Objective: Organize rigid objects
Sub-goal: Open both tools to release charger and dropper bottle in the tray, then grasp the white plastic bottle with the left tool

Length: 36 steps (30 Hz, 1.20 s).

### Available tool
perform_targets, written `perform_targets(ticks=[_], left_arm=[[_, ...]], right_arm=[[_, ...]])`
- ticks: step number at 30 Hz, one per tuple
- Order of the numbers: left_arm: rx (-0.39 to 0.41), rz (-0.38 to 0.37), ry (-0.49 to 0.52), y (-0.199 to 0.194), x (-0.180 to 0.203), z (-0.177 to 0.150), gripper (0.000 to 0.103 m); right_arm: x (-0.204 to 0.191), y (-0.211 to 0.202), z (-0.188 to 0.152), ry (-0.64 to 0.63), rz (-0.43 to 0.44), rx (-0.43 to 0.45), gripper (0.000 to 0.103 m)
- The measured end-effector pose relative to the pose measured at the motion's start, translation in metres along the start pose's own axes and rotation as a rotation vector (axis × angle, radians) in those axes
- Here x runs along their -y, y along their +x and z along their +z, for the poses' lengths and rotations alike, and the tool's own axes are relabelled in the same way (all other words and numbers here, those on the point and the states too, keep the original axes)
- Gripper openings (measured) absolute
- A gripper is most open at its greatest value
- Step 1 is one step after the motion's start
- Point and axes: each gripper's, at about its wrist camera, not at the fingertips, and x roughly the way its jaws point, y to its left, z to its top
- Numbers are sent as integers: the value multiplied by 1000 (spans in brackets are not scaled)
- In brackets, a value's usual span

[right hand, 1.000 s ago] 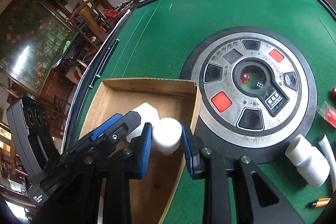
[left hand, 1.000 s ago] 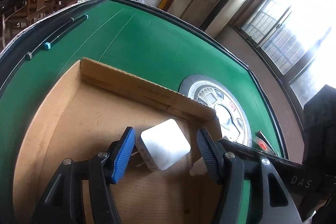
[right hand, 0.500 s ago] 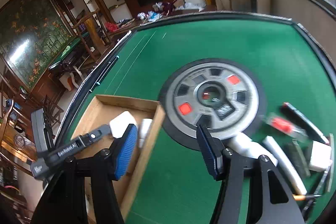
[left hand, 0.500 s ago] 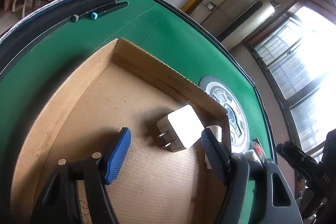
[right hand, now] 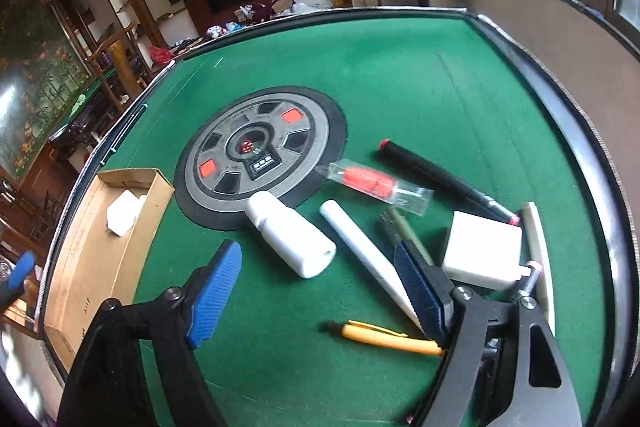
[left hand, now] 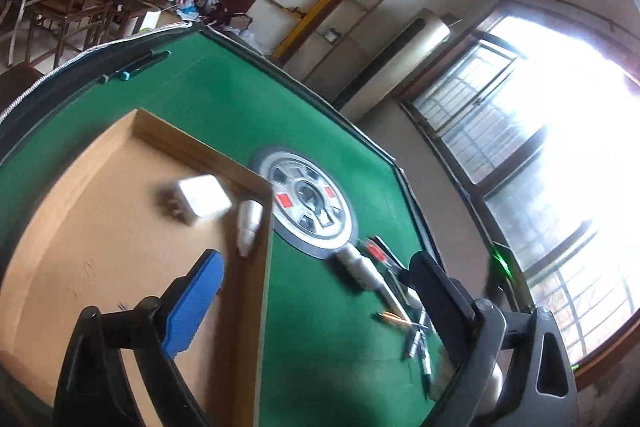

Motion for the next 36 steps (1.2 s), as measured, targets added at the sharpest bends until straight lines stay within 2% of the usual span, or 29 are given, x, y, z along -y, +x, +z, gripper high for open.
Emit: perform_targets(ticks=[2, 4, 6, 9, 12, 13, 15, 17, 20, 25, 27, 29, 33, 36], left_arm=[[-8, -34, 5, -1, 9, -18, 96], [-13, -36, 10, 1, 13, -29, 96], [-17, -14, 36, 1, 16, -38, 96], [-11, 14, 89, 0, 21, -42, 96], [11, 31, 117, -5, 22, -42, 96], [14, 36, 123, -5, 23, -42, 96], [13, 42, 139, -1, 23, -43, 96], [-1, 50, 149, 6, 23, -46, 96], [-43, 70, 169, 20, 27, -50, 96], [-95, 138, 300, 45, 51, -50, 96], [-109, 163, 322, 59, 60, -49, 96], [-126, 180, 316, 79, 67, -48, 96], [-181, 190, 250, 128, 74, -44, 96], [-188, 214, 339, 172, 95, -30, 96]], right_arm=[[-2, 11, 3, 9, 25, -10, 76], [-9, 22, 8, 12, 26, -15, 75], [-15, 36, 12, 20, 22, -45, 73], [-24, 50, 4, -5, 65, -118, 70], [-32, 44, -11, -41, 216, -170, 70], [-33, 38, -15, -57, 243, -167, 70], [-28, 21, -22, -67, 218, -113, 70], [-15, 3, -26, -35, 129, -7, 71], [9, -18, -29, 23, 54, 127, 71], [57, -44, -25, 133, -43, 292, 72], [75, -50, -26, 179, -62, 347, 72], [88, -51, -26, 222, -52, 378, 75], [105, -38, -26, 283, 10, 323, 77], [112, -31, -26, 329, 55, 286, 77]])
